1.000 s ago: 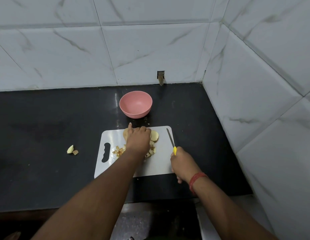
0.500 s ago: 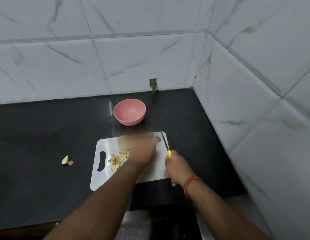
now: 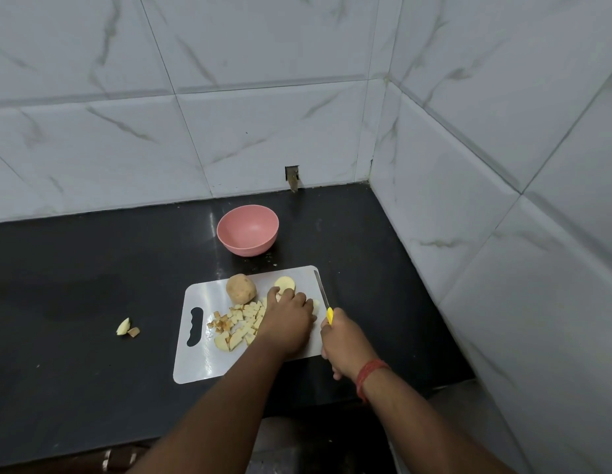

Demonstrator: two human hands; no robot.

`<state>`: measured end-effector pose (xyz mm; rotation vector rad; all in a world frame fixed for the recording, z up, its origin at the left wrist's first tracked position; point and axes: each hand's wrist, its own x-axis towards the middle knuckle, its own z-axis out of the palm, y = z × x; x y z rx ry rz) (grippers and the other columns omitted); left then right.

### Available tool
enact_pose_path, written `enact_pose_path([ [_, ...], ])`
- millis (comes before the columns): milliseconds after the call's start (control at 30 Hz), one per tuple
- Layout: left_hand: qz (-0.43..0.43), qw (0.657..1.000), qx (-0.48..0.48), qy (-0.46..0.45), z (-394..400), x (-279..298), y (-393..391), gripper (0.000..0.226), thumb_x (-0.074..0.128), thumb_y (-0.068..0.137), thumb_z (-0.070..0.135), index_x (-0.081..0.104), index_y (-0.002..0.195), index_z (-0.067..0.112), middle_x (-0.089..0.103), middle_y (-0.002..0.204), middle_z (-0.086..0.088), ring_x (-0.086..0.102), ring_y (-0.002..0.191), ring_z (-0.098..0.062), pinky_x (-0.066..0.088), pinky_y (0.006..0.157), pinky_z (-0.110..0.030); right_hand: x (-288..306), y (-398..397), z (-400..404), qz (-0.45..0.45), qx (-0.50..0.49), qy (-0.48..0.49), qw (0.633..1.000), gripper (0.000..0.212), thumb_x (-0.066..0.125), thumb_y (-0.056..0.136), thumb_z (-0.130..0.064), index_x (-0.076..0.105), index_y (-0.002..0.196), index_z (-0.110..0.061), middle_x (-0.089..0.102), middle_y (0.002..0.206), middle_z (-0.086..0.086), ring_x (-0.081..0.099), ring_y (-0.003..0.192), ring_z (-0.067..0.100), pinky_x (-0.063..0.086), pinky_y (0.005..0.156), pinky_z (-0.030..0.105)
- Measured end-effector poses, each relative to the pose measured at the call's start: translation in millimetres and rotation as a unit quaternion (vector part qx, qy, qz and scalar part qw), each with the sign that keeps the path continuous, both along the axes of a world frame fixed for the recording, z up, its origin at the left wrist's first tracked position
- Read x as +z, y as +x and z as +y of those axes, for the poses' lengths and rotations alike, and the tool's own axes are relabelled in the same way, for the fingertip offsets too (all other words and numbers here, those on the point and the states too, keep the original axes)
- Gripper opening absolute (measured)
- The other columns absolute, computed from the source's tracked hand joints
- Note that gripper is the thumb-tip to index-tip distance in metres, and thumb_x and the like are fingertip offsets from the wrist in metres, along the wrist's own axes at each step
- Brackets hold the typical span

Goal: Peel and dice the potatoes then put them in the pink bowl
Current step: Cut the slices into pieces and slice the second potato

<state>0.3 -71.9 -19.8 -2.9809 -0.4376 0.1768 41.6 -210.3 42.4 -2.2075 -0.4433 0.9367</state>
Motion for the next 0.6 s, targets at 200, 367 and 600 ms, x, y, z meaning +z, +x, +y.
enact_pose_path([
  [200,0.016,1.0,0.017,0.009,-7,2,-3,0.04,0.042,0.104,0.042,0.055,0.133,0.017,0.053,0.133,-0.007,0.043,0.128,-0.03,0.021,0.114,-0.055,1,-2,-4,-0.007,-0.002,-0.008,1.0,0.02,0.032,0.102,-0.026,0.044,0.112,-0.014,0.062,0.103,0.014,0.054,0.057,0.019,0.045,0.039,0.024],
  [367,0.0,0.999,0.051,-0.016,-12,5,-2,0.042,0.047,0.102,0.045,0.053,0.134,0.018,0.047,0.139,-0.005,0.039,0.129,-0.028,0.027,0.11,-0.051,-1,-4,-10,0.0,-0.005,-0.016,1.0,0.019,0.032,0.103,-0.027,0.044,0.11,-0.014,0.062,0.094,0.012,0.053,0.056,0.018,0.048,0.043,0.026],
  [600,0.0,0.999,0.04,-0.036,-8,4,-9,0.038,0.049,0.102,0.033,0.053,0.138,0.022,0.048,0.138,-0.001,0.039,0.128,-0.027,0.026,0.11,-0.05,0,-5,-18,0.01,-0.01,-0.01,1.0,0.019,0.032,0.103,-0.027,0.043,0.111,-0.015,0.059,0.086,0.008,0.052,0.056,0.016,0.047,0.043,0.025],
])
